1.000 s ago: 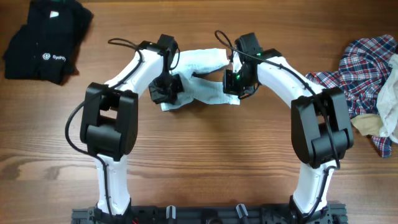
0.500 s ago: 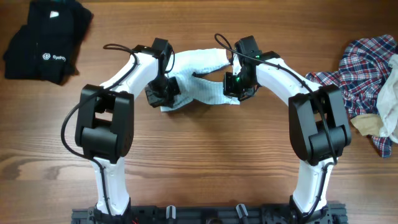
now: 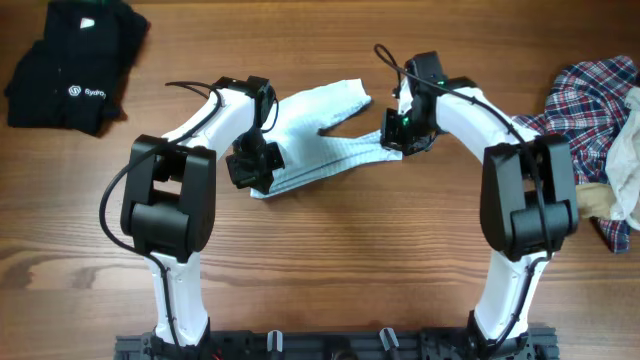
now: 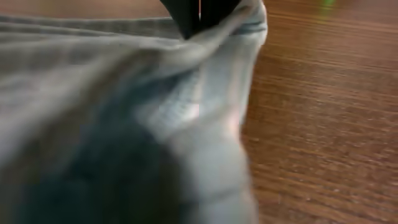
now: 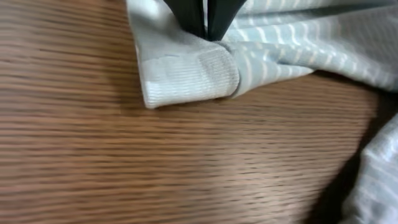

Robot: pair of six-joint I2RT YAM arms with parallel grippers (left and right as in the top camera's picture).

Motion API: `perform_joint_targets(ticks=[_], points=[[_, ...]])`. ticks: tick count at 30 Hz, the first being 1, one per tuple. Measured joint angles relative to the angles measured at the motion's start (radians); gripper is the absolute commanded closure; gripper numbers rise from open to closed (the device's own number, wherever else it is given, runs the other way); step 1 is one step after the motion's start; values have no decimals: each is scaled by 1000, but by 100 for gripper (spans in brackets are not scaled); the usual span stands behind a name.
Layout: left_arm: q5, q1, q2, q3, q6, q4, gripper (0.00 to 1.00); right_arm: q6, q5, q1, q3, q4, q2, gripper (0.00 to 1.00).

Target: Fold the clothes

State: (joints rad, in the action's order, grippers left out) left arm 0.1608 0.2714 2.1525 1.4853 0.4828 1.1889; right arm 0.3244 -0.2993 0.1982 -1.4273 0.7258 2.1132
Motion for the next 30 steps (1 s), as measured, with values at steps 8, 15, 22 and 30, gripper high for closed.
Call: perform_joint_targets(ticks=[8,15,22,30], points=[[1,-8,0,0,-14,0,96,-16,-6,-2,-6,7,3,96],[-25,-20,-50,14,-16,-27,95,-18,-2,-5,-27,20,5,81],[-34,-29,-187,27,-18,-82,90,-27,23,-25,-27,20,-119,45],[-33,-29,-186,27,-17,-282,29,-43,10,-25,-31,-135,-168,15]])
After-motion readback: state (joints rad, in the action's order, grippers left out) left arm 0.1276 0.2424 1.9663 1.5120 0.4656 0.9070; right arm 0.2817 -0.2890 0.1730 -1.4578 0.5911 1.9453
